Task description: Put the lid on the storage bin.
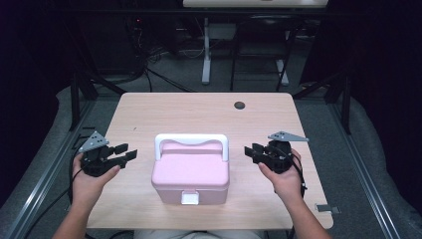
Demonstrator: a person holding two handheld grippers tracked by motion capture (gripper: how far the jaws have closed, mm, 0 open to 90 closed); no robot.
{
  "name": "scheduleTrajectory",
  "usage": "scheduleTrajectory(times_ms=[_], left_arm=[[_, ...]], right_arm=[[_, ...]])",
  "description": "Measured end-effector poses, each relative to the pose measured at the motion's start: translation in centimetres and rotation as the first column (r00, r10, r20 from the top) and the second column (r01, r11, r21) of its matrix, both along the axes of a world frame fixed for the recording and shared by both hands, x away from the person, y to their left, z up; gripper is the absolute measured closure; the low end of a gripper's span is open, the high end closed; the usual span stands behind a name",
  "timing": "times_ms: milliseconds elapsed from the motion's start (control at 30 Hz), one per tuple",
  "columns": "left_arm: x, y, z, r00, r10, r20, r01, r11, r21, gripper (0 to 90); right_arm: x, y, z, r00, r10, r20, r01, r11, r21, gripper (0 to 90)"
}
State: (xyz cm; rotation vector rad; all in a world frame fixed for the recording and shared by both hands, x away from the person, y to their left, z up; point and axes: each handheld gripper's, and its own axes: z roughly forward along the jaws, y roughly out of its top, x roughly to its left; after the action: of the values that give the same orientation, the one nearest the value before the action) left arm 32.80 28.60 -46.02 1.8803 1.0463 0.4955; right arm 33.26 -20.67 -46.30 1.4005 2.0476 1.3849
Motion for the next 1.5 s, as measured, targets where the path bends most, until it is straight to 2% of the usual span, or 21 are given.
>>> scheduleTrajectory(times_ms=[200, 300, 400, 600, 900, 1133, 1500], left_arm=[[0.2, 0.6, -1.4, 0.9997, 0.024, -0.007, -0.024, 0.9997, 0.004, 53.4], [0.1, 0.8, -2.1, 0.9994, 0.034, -0.009, -0.034, 0.9994, -0.002, 53.4], [0.1, 1.1, -2.6, 0.9988, 0.048, -0.006, -0.048, 0.9989, 0.0, 53.3], [0.2, 1.6, -3.9, 0.9971, 0.072, -0.024, -0.072, 0.9974, 0.004, 52.8], [0.4, 1.1, -5.7, 0.9968, 0.056, -0.057, -0.054, 0.9981, 0.027, 52.4], [0.7, 0.3, -7.0, 0.9951, 0.034, -0.093, -0.028, 0.9974, 0.066, 51.7], [1.0, 0.4, -7.7, 0.9926, 0.048, -0.112, -0.041, 0.997, 0.066, 49.9]], right_arm=[[0.1, -1.3, -1.5, 0.9983, -0.057, -0.001, 0.057, 0.9981, 0.02, 60.1], [0.1, -1.6, -2.3, 0.9972, -0.074, -0.003, 0.074, 0.9972, 0.008, 59.7], [0.1, -1.8, -3.1, 0.9959, -0.089, 0.012, 0.089, 0.9959, -0.013, 59.5], [0.0, -2.0, -4.1, 0.9946, -0.101, 0.024, 0.102, 0.9944, -0.029, 58.8], [-0.2, -1.7, -5.7, 0.9923, -0.109, 0.058, 0.113, 0.9912, -0.069, 56.8], [0.0, -1.2, -6.6, 0.9932, -0.104, 0.053, 0.108, 0.9908, -0.082, 56.3], [0.3, -1.1, -7.4, 0.9945, -0.099, 0.034, 0.102, 0.9897, -0.1, 55.3]])
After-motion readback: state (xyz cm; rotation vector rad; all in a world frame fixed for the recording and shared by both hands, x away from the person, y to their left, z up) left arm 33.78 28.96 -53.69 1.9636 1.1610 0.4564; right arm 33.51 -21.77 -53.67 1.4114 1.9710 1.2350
